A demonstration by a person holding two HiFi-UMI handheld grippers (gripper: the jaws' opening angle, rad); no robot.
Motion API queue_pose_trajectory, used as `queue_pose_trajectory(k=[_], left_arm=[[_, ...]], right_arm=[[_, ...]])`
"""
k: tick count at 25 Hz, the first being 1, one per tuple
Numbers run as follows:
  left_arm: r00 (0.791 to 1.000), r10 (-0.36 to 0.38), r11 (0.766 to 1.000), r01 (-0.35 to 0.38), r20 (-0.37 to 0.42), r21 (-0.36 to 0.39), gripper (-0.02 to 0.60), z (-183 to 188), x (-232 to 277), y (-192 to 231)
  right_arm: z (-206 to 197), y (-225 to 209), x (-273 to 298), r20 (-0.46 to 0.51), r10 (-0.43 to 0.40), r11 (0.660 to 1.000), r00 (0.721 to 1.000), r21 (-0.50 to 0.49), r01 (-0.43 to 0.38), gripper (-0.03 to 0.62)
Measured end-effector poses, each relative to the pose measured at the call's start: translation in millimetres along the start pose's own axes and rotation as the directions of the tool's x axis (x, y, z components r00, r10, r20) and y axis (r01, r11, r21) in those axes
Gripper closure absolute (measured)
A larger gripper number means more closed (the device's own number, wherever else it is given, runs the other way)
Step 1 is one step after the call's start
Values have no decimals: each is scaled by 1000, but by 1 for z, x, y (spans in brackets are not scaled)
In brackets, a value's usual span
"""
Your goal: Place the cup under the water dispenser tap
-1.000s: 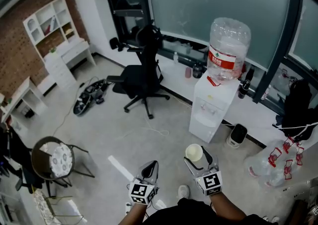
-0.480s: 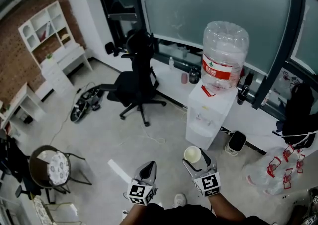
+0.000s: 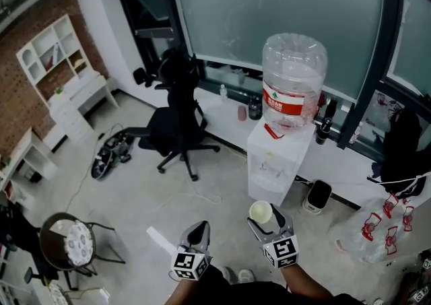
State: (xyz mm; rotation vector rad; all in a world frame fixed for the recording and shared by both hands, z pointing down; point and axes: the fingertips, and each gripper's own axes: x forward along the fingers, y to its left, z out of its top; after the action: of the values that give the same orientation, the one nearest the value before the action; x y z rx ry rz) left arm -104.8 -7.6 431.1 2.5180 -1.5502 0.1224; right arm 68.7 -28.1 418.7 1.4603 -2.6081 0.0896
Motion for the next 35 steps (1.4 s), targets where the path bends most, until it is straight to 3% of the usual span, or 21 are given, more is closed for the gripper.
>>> queue_pose_trajectory(k=[10, 21, 27, 35], left_arm=[[998, -57, 998, 57, -11, -9, 566, -9, 51, 36], [979, -200, 979, 202, -40, 40, 566, 6, 133, 104], [957, -278, 958, 283, -83, 48, 566, -1, 169, 125], [906, -391, 913, 403, -161, 54, 566, -26, 211, 134]], right_arm=[[-9, -14, 53, -38, -47, 999, 998, -21, 47, 249], [-17, -33, 140, -79, -187, 982, 979, -33, 185, 249], [-26, -44, 175, -114, -245, 969, 963, -14, 245, 249], [-54, -66, 197, -157, -356, 932, 921, 11, 362, 249]])
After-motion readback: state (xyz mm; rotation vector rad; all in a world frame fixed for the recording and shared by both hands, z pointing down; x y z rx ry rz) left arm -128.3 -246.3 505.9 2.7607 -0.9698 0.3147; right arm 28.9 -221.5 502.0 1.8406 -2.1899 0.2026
